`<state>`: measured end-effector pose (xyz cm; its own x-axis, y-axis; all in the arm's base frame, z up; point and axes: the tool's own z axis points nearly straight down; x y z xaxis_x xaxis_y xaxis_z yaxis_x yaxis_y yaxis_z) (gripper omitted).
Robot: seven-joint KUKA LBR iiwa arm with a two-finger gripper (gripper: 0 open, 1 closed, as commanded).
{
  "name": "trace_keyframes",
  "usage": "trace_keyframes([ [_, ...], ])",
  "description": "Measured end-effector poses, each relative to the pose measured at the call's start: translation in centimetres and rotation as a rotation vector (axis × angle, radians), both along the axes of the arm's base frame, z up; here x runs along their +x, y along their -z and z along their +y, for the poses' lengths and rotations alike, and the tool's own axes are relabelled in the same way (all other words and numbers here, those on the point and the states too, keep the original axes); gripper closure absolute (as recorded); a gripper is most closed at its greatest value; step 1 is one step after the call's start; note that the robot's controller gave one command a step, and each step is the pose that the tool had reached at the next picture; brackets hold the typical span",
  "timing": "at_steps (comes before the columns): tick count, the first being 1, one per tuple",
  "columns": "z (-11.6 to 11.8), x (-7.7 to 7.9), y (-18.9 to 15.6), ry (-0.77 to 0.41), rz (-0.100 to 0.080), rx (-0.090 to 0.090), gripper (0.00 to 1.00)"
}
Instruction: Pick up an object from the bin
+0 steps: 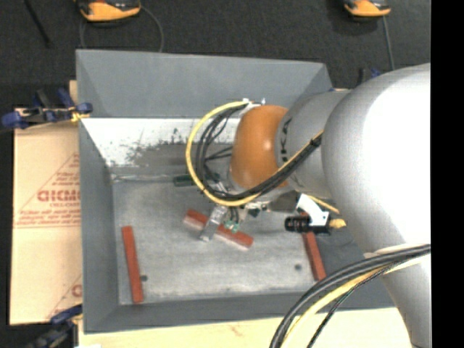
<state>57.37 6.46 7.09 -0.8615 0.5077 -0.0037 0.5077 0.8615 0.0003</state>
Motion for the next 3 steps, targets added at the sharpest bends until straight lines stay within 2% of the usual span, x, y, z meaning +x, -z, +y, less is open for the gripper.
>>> trace_keyframes([
  [1, -0.1, 0.1, -1.7, -0.002, -0.001, 0.001, 1.0],
  [2, -0.2, 0.4, -9.6, -0.008, -0.007, 0.002, 1.0],
  [3, -0.3, 0.5, -10.5, -0.012, -0.001, 0.001, 1.0],
])
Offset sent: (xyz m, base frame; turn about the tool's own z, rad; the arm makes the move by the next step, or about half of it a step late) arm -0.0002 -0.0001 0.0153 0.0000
